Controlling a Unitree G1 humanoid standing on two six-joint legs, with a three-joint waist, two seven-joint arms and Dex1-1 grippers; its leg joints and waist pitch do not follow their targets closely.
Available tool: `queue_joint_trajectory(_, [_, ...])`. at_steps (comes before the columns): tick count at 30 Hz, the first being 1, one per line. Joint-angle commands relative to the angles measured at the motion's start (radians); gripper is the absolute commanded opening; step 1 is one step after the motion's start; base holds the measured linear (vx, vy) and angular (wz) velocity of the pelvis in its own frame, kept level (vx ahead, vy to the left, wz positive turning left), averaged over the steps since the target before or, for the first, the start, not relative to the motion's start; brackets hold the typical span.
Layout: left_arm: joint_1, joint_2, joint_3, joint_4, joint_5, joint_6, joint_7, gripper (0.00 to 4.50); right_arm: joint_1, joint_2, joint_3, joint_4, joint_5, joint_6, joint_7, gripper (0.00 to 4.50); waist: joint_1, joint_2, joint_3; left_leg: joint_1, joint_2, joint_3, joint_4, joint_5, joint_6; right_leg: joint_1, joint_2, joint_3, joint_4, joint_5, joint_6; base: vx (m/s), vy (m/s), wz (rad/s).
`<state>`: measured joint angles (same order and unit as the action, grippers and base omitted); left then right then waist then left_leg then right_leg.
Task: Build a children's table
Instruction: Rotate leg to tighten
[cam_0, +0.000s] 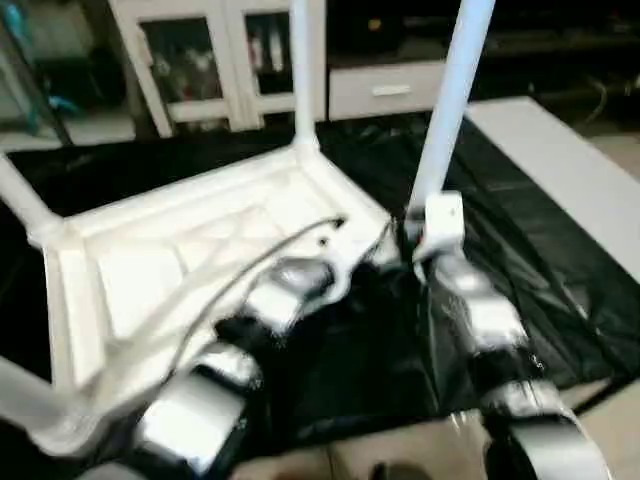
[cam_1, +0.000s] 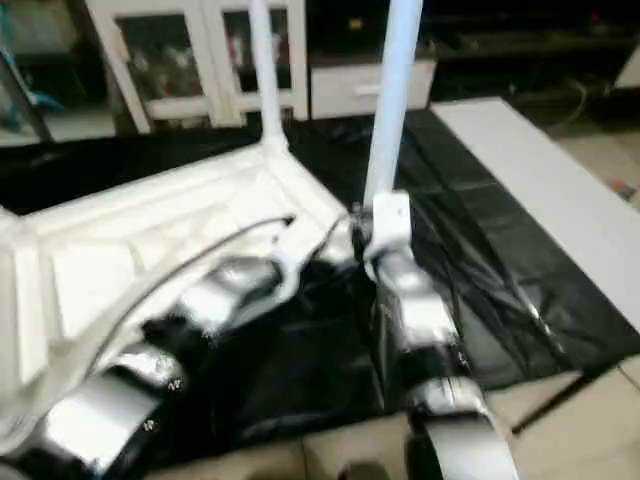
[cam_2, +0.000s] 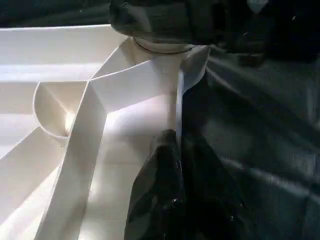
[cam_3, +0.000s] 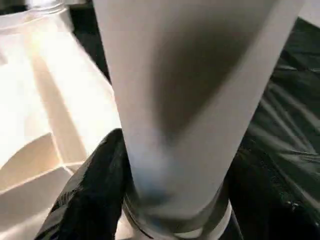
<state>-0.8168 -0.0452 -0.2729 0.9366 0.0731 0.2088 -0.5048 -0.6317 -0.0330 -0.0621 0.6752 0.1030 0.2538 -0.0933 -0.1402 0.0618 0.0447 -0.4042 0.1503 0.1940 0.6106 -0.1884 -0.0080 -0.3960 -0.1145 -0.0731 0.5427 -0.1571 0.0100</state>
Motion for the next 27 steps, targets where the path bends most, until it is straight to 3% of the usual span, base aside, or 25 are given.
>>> queue_joint_trajectory(1, [-0.030, 0.024, 0.043, 0.011, 0.018, -0.025, 0.121, 0.00, 0.005, 0.050, 0.022, 0.039, 0.011, -0.004, 0.004, 2.48, -0.006, -0.018, -0.066, 0.020, 0.059, -0.049, -0.094, -0.480, 0.021, 0.031, -0.046, 0.012, -0.067, -0.390, -0.184, 0.000, 0.000, 0.00])
queue_joint_trajectory(6, [-0.024, 0.049, 0.039, 0.010, 0.024, -0.050, 0.090, 0.00, 0.014, 0.052, 0.030, -0.004, 0.027, -0.066, 0.124, 2.48, 0.001, -0.019, -0.070, 0.016, 0.061, -0.040, -0.087, -0.386, 0.083, 0.040, -0.052, 0.016, -0.059, -0.320, -0.217, 0.000, 0.000, 0.00])
queue_joint_trajectory(7, [-0.024, 0.052, 0.039, 0.012, 0.025, -0.054, 0.087, 0.00, 0.018, 0.052, 0.029, -0.014, 0.034, -0.076, 0.145, 2.82, 0.001, -0.019, -0.070, 0.016, 0.061, -0.040, -0.087, -0.386, 0.083, 0.040, -0.052, 0.016, -0.059, -0.320, -0.217, 0.000, 0.000, 0.00])
queue_joint_trajectory(8, [-0.015, 0.063, 0.033, 0.000, 0.027, -0.059, 0.059, 0.00, 0.038, 0.037, 0.042, -0.058, 0.034, -0.073, 0.179, 3.02, 0.004, -0.013, -0.069, 0.010, 0.061, -0.041, -0.088, -0.362, 0.098, 0.044, -0.049, 0.015, -0.054, -0.302, -0.218, 0.000, 0.000, 0.00])
queue_joint_trajectory(10, [-0.015, 0.068, 0.029, 0.007, 0.028, -0.070, 0.047, 0.00, 0.041, 0.029, 0.050, -0.063, 0.029, -0.083, 0.193, 3.11, -0.006, -0.016, -0.070, 0.000, 0.062, -0.045, -0.091, -0.356, 0.103, 0.052, -0.049, 0.011, -0.048, -0.296, -0.210, 0.000, 0.000, 0.00])
queue_joint_trajectory(12, [-0.002, 0.083, 0.014, -0.007, 0.028, -0.081, -0.015, 0.00, 0.063, 0.003, 0.061, -0.108, 0.042, -0.070, 0.247, 3.48, -0.009, -0.014, -0.072, 0.013, 0.064, -0.040, -0.085, -0.353, 0.105, 0.044, -0.047, 0.009, -0.052, -0.270, -0.227, 0.000, 0.000, 0.00])
queue_joint_trajectory(13, [0.009, 0.095, 0.003, -0.021, 0.027, -0.086, -0.056, 0.00, 0.084, -0.022, 0.073, -0.147, 0.053, -0.052, 0.293, 3.48, -0.009, -0.014, -0.072, 0.013, 0.064, -0.040, -0.085, -0.353, 0.105, 0.044, -0.047, 0.009, -0.052, -0.270, -0.227, 0.000, 0.000, 0.00])
queue_joint_trajectory(16, [0.028, 0.113, -0.014, -0.044, 0.025, -0.094, -0.124, 0.00, 0.117, -0.062, 0.091, -0.211, 0.074, -0.020, 0.369, 3.63, 0.003, -0.009, -0.073, 0.014, 0.069, -0.038, -0.083, -0.313, 0.124, 0.048, -0.050, 0.006, -0.048, -0.224, -0.242, 0.000, 0.000, 0.00])
queue_joint_trajectory(18, [0.081, 0.173, -0.058, -0.127, 0.008, -0.081, -0.300, 0.00, 0.214, -0.221, 0.150, -0.374, 0.101, 0.039, 0.591, 3.63, 0.028, -0.009, -0.073, 0.017, 0.074, -0.037, -0.083, -0.289, 0.141, 0.054, -0.049, 0.008, -0.042, -0.194, -0.240, 0.000, 0.000, 0.00])
queue_joint_trajectory(19, [0.106, 0.202, -0.078, -0.168, -0.005, -0.090, -0.385, 0.00, 0.257, -0.301, 0.181, -0.438, 0.103, 0.050, 0.688, 3.63, 0.031, -0.003, -0.074, 0.018, 0.075, -0.037, -0.081, -0.275, 0.146, 0.054, -0.050, 0.010, -0.039, -0.176, -0.248, 0.052, -0.013, 0.03])
queue_joint_trajectory(20, [0.128, 0.231, -0.095, -0.213, -0.023, -0.082, -0.462, 0.00, 0.295, -0.368, 0.201, -0.495, 0.109, 0.063, 0.772, 3.63, 0.039, -0.006, -0.075, 0.015, 0.076, -0.035, -0.078, -0.241, 0.158, 0.055, -0.050, 0.012, -0.032, -0.135, -0.256, 0.052, -0.013, 0.03])
queue_joint_trajectory(22, [0.140, 0.246, -0.104, -0.237, -0.034, -0.077, -0.502, 0.00, 0.314, -0.401, 0.209, -0.522, 0.112, 0.068, 0.813, 3.63, 0.052, -0.008, -0.077, 0.014, 0.076, -0.033, -0.074, -0.191, 0.183, 0.057, -0.052, 0.014, -0.023, -0.070, -0.281, 0.000, 0.000, 0.00])
queue_joint_trajectory(23, [0.166, 0.283, -0.126, -0.298, -0.063, -0.076, -0.596, 0.00, 0.351, -0.467, 0.217, -0.575, 0.130, 0.080, 0.893, 3.63, 0.061, -0.006, -0.077, 0.017, 0.075, -0.032, -0.073, -0.198, 0.185, 0.054, -0.052, 0.014, -0.022, -0.080, -0.289, 0.000, 0.000, 0.00])
queue_joint_trajectory(25, [0.172, 0.292, -0.130, -0.312, -0.071, -0.073, -0.618, 0.00, 0.360, -0.481, 0.218, -0.586, 0.135, 0.083, 0.911, 3.63, 0.073, -0.009, -0.072, 0.018, 0.079, -0.032, -0.077, -0.221, 0.177, 0.054, -0.053, 0.017, -0.027, -0.125, -0.281, 0.000, 0.000, 0.00])
queue_joint_trajectory(26, [0.196, 0.333, -0.153, -0.377, -0.097, -0.048, -0.706, 0.00, 0.394, -0.546, 0.226, -0.632, 0.164, 0.100, 0.998, 3.63, 0.083, -0.003, -0.067, 0.027, 0.080, -0.030, -0.083, -0.288, 0.140, 0.048, -0.050, 0.017, -0.036, -0.222, -0.271, 0.000, 0.000, 0.00])
queue_joint_trajectory(27, [0.196, 0.333, -0.153, -0.377, -0.097, -0.048, -0.706, 0.00, 0.394, -0.546, 0.226, -0.632, 0.164, 0.100, 0.998, 3.63, 0.090, -0.004, -0.065, 0.032, 0.084, -0.030, -0.086, -0.305, 0.127, 0.046, -0.049, 0.019, -0.039, -0.247, -0.262, 0.000, 0.000, 0.00])
